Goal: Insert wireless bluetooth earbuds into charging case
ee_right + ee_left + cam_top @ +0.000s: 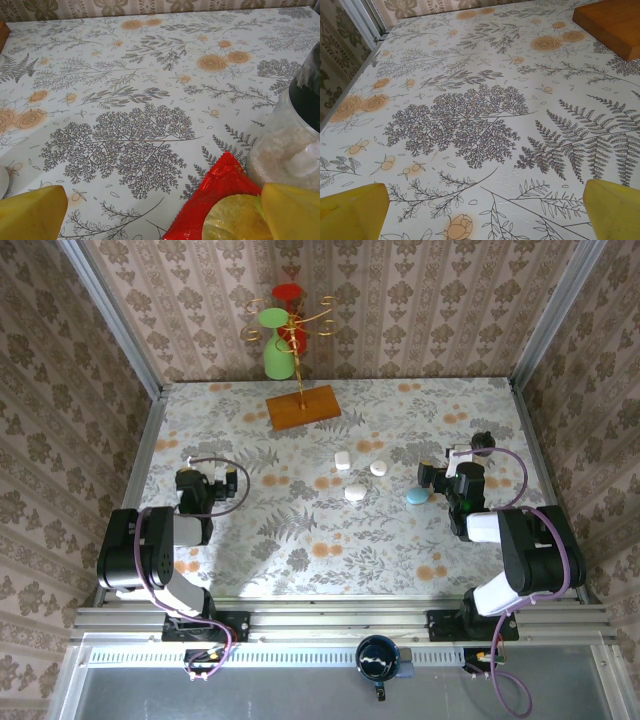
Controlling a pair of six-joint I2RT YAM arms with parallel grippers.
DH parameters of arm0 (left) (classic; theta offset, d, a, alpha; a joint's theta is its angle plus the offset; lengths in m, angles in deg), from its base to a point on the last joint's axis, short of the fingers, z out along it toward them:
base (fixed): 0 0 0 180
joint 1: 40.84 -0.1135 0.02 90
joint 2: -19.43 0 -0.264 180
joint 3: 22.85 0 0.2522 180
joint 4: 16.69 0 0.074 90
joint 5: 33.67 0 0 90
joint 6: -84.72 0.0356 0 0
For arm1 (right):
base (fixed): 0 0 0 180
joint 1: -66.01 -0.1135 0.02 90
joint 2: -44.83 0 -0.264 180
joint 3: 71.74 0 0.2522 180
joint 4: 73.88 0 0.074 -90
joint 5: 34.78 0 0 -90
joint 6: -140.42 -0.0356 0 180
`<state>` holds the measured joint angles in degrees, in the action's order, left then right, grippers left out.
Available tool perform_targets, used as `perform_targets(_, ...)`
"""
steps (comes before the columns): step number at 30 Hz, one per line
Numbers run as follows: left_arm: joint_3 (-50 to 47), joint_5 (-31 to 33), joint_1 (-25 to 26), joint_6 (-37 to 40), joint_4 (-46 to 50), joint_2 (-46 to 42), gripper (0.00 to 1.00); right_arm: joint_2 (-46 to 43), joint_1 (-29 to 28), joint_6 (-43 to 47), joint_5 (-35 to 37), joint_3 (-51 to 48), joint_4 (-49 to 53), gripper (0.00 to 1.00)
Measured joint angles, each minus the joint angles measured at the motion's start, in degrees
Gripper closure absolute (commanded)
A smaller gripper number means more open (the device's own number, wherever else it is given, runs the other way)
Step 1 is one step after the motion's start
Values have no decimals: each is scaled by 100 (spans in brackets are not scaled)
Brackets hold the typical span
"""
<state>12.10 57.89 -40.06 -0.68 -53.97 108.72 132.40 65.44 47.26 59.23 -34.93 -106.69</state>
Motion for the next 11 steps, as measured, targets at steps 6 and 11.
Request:
perform_targets(6, 0, -7, 50, 4, 0, 0, 0, 0, 0, 2, 0, 0, 0, 0)
perform_targets(11, 0, -9, 74, 4, 0, 0, 0, 0, 0, 2, 0, 0, 0, 0)
